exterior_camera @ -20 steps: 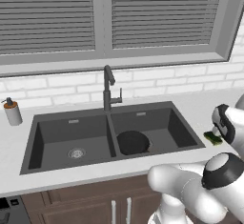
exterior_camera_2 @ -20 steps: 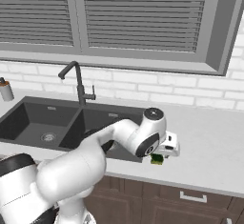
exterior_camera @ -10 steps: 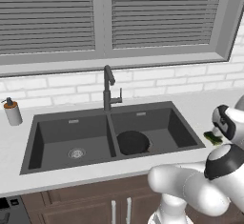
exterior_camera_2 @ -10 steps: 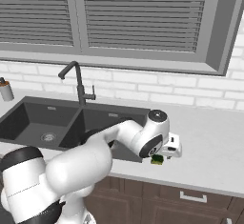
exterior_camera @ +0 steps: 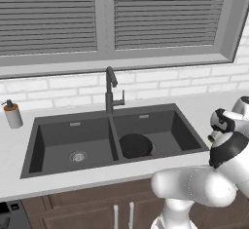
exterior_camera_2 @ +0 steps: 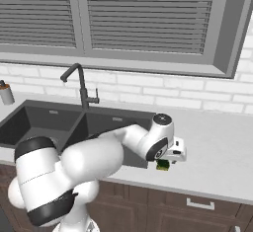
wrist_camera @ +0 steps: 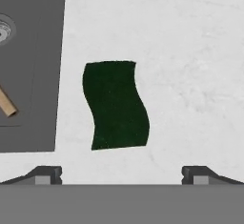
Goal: Pick the pan and sponge and place them into the sink. Then turn on the water.
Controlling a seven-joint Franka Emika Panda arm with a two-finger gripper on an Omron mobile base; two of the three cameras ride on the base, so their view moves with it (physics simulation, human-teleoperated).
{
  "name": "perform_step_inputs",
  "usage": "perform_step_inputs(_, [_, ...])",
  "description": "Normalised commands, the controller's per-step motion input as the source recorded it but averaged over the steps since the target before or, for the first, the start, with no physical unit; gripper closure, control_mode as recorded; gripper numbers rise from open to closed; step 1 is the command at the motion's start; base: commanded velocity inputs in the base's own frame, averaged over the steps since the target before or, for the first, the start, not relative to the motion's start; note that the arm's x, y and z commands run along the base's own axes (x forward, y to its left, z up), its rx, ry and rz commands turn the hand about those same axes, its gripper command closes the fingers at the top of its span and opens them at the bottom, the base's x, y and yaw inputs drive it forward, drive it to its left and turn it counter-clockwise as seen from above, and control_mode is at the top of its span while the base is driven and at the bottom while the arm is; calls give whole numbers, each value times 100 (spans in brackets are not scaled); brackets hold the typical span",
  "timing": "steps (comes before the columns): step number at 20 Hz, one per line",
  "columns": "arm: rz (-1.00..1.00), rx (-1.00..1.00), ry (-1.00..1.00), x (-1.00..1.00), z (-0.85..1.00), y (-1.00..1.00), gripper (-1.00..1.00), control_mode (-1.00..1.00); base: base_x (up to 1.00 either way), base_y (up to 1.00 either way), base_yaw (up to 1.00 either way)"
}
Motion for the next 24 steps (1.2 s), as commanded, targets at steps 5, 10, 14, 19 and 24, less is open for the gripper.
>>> perform_step_inputs(5, [10,0,2,30,-27,0,-100,-100,0,0,0])
perform_step_inputs(10, [12,0,1,40,-20,0,-100,-100,0,0,0])
perform_step_inputs(14, [13,0,9,31,-24,0,-100,-100,0,0,0])
perform_step_inputs(19, [14,1,12,13,-39,-15,-100,-100,0,0,0])
perform_step_inputs(24, [11,1,6,0,-43,-18,-100,-100,0,0,0])
